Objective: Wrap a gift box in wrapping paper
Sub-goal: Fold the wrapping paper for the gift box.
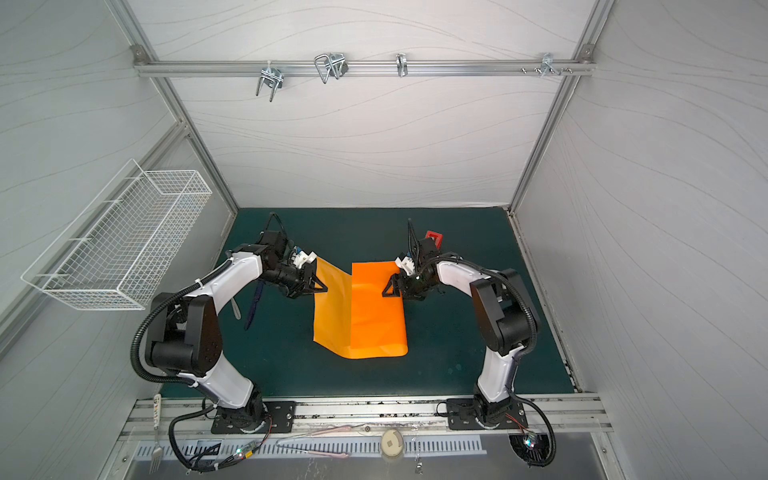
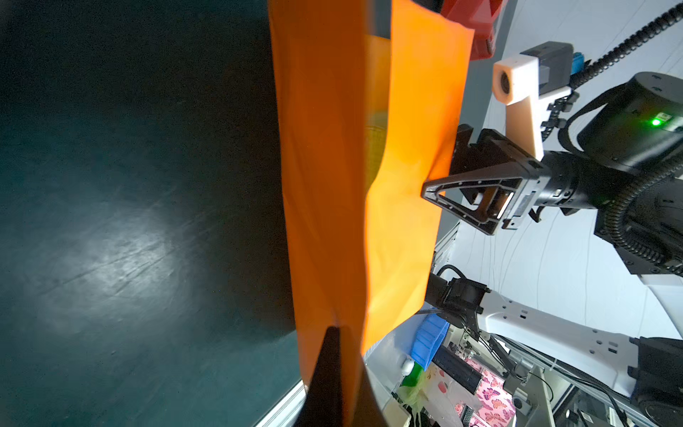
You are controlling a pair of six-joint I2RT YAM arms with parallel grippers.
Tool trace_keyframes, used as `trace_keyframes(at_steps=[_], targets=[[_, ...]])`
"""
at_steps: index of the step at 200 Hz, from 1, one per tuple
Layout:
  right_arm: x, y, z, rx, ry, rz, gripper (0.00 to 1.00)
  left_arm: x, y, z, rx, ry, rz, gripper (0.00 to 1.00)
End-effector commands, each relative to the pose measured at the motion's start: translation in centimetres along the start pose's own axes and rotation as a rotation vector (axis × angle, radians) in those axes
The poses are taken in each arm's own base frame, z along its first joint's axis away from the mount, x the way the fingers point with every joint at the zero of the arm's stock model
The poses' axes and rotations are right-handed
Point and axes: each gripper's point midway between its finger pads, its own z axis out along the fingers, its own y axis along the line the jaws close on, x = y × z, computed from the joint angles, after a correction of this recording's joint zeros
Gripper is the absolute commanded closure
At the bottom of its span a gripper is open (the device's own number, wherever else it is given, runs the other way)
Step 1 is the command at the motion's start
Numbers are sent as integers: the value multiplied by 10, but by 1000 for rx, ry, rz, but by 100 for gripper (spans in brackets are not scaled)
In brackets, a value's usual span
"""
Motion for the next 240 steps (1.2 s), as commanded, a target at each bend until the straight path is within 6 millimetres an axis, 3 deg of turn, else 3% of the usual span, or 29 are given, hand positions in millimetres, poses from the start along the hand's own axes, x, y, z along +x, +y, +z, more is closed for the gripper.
trace_keyframes(at_steps=[1,67,240], targets=[[14,-34,15,128,47,22,22,-7,-39,-11,56,-48,61,100],[15,-31,16,125,48,16,22,-6,-67,11,46,-48,115,100],[13,-27,16,106,46,21,22,-17,-85,77,4,-50,101,100]])
